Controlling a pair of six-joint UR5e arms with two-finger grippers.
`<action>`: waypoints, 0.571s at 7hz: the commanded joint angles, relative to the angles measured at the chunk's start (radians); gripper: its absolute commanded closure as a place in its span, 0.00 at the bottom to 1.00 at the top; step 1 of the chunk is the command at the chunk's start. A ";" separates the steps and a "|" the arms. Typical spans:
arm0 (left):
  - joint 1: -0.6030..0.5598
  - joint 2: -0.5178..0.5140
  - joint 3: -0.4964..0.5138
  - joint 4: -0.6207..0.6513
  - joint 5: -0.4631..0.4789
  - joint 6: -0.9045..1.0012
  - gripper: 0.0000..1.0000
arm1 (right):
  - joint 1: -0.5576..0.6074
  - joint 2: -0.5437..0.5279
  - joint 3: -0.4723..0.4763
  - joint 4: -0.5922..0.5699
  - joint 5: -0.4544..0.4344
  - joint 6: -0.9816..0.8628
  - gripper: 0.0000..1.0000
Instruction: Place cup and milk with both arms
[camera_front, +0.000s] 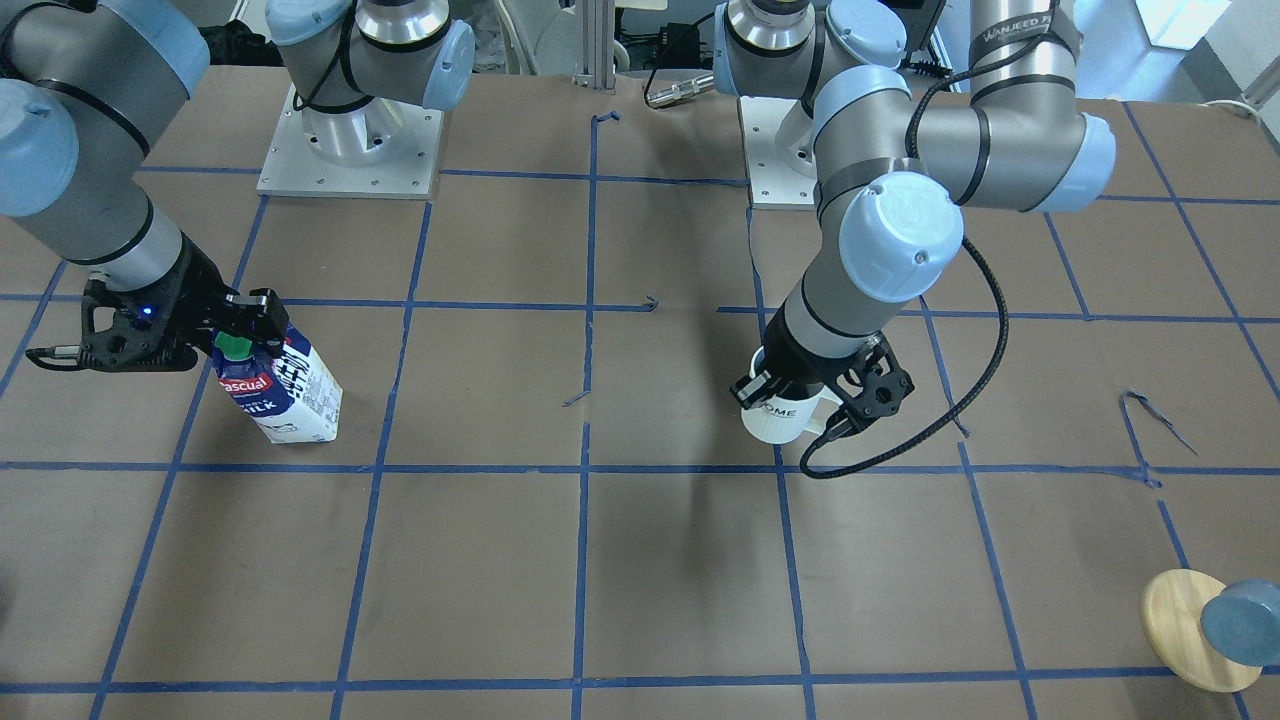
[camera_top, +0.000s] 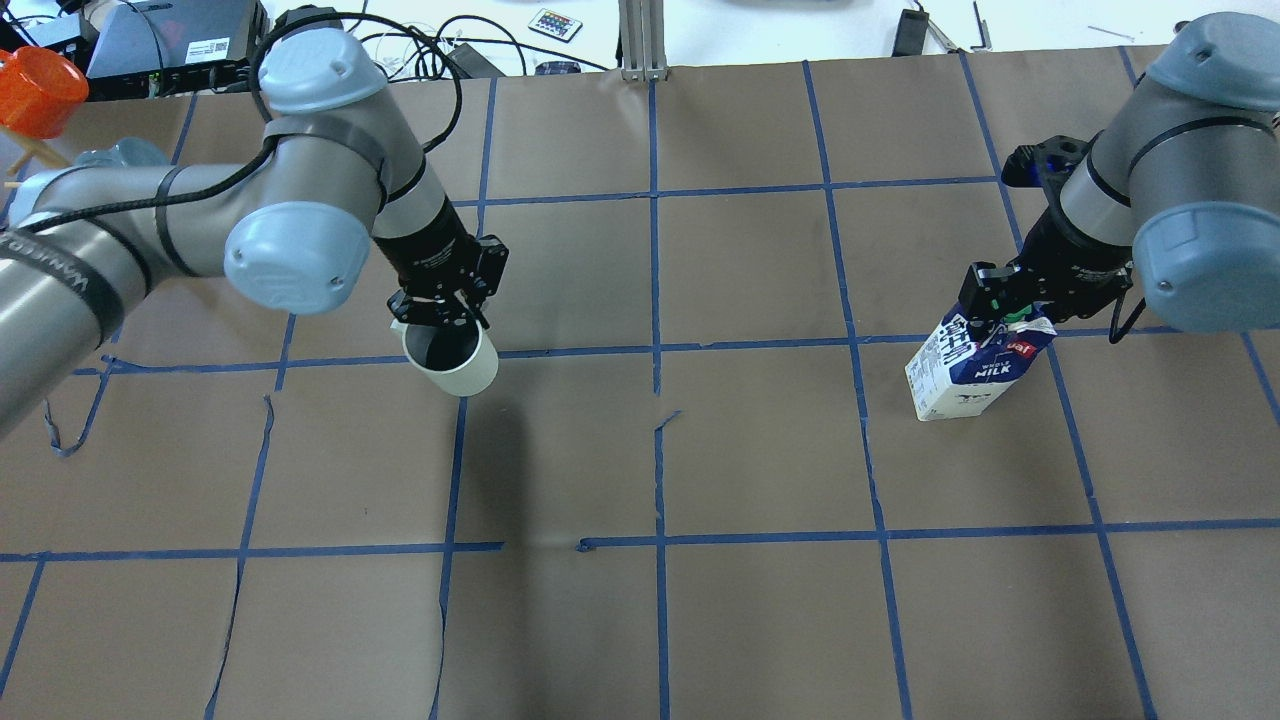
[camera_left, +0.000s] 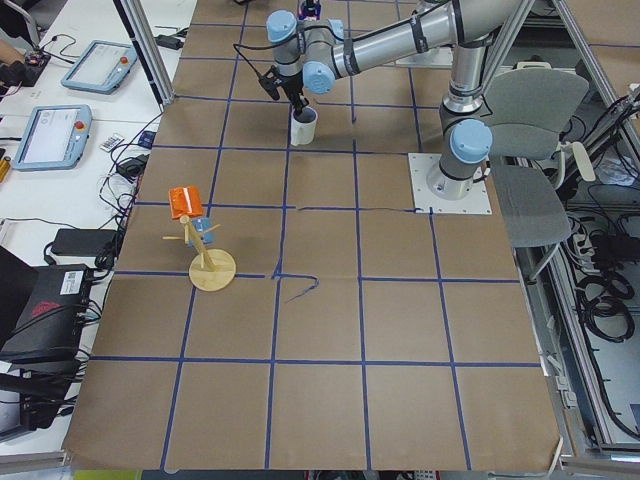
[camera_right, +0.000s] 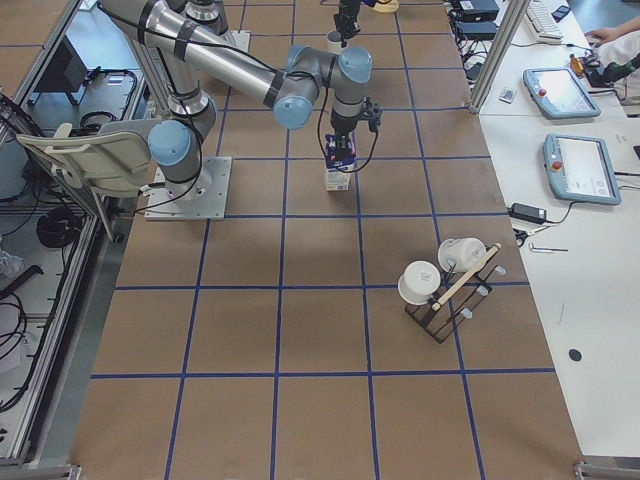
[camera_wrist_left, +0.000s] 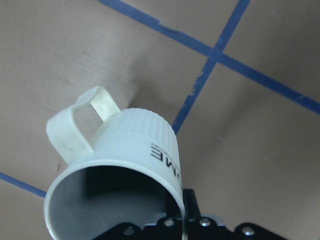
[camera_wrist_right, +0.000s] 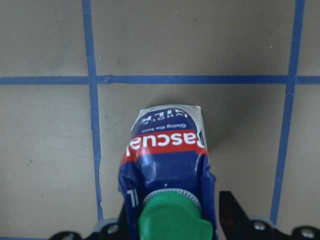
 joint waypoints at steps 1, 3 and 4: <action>-0.115 -0.207 0.291 -0.038 -0.010 -0.238 1.00 | 0.001 0.001 -0.005 0.002 -0.001 0.001 0.57; -0.192 -0.379 0.499 -0.038 -0.011 -0.389 1.00 | 0.009 -0.005 -0.040 0.031 0.004 0.001 0.64; -0.214 -0.446 0.574 -0.037 -0.026 -0.441 1.00 | 0.020 -0.002 -0.091 0.087 0.005 0.001 0.66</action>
